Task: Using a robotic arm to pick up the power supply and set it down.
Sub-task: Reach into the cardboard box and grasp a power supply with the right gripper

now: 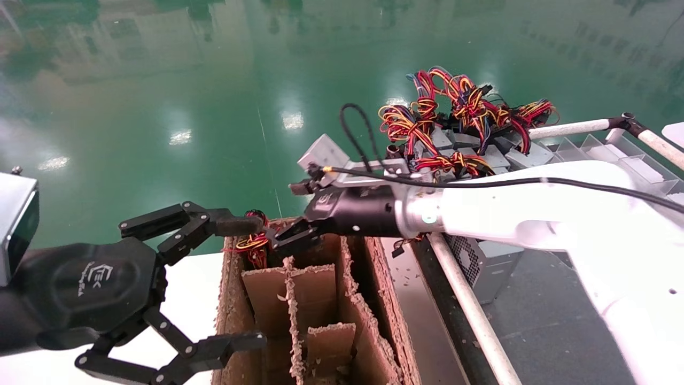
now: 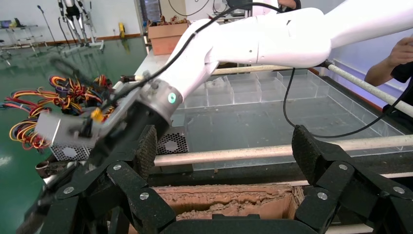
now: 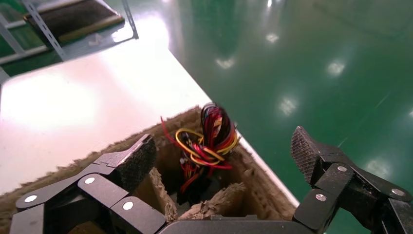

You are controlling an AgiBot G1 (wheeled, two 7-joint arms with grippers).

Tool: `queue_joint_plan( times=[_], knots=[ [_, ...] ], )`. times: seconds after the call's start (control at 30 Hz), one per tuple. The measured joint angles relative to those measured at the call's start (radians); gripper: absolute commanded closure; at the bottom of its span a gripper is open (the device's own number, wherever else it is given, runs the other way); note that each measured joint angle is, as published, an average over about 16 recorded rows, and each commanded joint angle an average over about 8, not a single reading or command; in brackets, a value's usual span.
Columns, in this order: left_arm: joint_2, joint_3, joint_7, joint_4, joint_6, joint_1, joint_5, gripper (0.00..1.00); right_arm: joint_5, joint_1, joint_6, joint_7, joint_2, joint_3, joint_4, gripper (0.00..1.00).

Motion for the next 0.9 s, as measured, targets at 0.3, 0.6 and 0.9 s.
queue_joint_plan(
  times=[0.3,0.6,0.9],
  knots=[
    [0.000,0.000,0.000,0.000,0.000,0.000,0.000,0.00,0.057,0.008,0.068,0.045,-0.021,-0.101,-0.007,0.00],
    [0.000,0.000,0.000,0.000,0.000,0.000,0.000,0.00,0.154,0.019,0.168,0.066,-0.026,-0.227,0.010,0.02],
    [0.000,0.001,0.000,0.000,0.000,0.000,0.000,0.00,0.258,0.026,0.282,0.072,-0.028,-0.363,0.047,0.96]
  ],
)
